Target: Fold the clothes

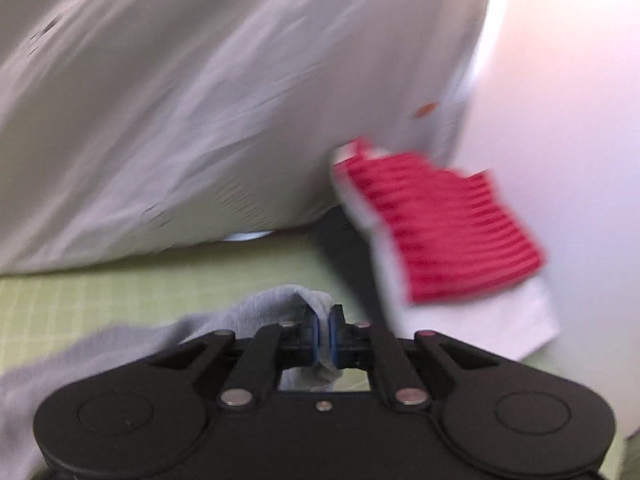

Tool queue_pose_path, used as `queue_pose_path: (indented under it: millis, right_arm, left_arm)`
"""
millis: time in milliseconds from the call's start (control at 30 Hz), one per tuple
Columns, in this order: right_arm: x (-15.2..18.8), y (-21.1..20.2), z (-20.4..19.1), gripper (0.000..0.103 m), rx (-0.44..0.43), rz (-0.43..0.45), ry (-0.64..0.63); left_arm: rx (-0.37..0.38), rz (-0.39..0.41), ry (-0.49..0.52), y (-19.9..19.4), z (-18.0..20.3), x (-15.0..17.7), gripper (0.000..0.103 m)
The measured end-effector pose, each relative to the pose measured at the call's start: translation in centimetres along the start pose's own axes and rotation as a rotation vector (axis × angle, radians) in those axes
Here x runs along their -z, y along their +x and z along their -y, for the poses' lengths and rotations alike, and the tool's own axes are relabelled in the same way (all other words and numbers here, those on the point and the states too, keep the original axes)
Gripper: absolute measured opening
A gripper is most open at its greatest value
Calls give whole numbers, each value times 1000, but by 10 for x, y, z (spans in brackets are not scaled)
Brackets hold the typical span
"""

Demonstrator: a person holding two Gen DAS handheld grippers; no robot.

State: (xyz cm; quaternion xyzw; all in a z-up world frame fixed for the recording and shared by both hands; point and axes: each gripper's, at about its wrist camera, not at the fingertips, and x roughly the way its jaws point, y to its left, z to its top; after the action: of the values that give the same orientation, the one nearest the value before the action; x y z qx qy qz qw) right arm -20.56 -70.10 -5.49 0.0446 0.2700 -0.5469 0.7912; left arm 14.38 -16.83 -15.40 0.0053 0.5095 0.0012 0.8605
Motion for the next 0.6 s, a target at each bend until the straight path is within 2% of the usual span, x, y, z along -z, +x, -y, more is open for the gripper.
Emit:
queue_pose_path:
  millis: [167,267,400,467,500,533,567,600]
  right_arm:
    - [1,-9,48,6,137,7,76]
    - [13,-10,68,6,170,-45,140]
    - [39,-11,71,8,212,-149,111]
    - [52,-7,69,14,219,-249,103]
    - [58,-5,67,25,211,-291,104]
    - [62,-7,64,36,206,-307,117]
    - [65,-11,63,40,201,-305,133]
    - [67,-14,61,49,197,-302,147]
  left_arm:
    - [7,2,12,1,-1,0,103]
    - [12,-16,16,2,-2,-4,103]
    - [15,-50,-4,3,-7,-10,103]
    - [16,-59,-32,2,-11,-14,103]
    - [21,-57,-45,0,-12,-15,103]
    - [30,-47,-54,-3,-13,-17,103]
    - [41,-32,-59,-7,-14,-20,103]
    - [53,-15,-62,-11,-14,-23,103]
